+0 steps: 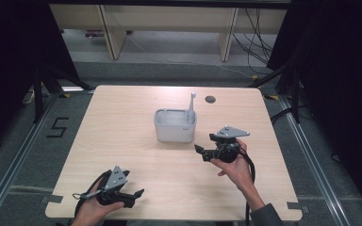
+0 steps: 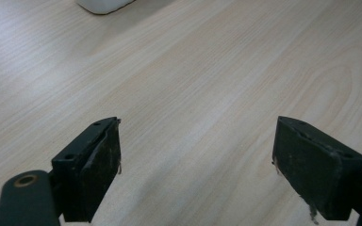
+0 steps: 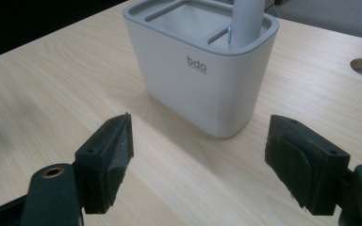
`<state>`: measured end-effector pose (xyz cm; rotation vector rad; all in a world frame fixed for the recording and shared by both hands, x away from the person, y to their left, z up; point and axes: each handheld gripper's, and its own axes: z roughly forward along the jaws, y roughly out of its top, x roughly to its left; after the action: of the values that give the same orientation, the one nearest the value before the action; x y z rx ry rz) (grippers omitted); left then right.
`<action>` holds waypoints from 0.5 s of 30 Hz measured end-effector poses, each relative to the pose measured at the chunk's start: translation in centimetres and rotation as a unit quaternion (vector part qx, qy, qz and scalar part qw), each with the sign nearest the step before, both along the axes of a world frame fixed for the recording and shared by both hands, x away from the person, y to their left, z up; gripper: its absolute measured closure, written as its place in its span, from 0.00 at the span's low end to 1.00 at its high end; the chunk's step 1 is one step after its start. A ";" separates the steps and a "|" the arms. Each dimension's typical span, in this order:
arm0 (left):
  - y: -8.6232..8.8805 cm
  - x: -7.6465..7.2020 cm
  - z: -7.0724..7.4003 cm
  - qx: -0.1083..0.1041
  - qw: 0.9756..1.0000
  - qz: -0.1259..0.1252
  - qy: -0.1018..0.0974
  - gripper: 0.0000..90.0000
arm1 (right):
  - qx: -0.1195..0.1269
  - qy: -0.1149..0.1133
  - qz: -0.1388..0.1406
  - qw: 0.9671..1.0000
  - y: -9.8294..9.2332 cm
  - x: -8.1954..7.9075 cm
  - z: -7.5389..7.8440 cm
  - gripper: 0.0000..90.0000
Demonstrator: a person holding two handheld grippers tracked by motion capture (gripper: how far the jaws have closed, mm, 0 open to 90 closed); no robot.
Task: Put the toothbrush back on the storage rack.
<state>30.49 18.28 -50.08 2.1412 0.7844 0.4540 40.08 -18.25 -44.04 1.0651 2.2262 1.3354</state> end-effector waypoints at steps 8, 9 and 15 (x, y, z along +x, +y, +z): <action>0.0 0.0 0.0 0.001 1.000 0.002 -0.002 0.17 | -0.016 0.014 0.003 1.000 -0.2 -1.0 -0.8 0.27; 0.0 0.0 0.0 -0.003 1.000 0.002 -0.004 0.17 | -0.014 0.016 -0.001 1.000 -0.2 -1.2 -0.9 0.27; 0.0 0.0 0.0 0.001 1.000 0.000 0.000 0.17 | -0.013 0.027 -0.002 1.000 -0.4 -1.9 -1.6 0.27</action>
<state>30.46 18.28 -50.07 2.1432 0.7837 0.4561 38.17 -18.68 -45.59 1.1088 2.2733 1.2884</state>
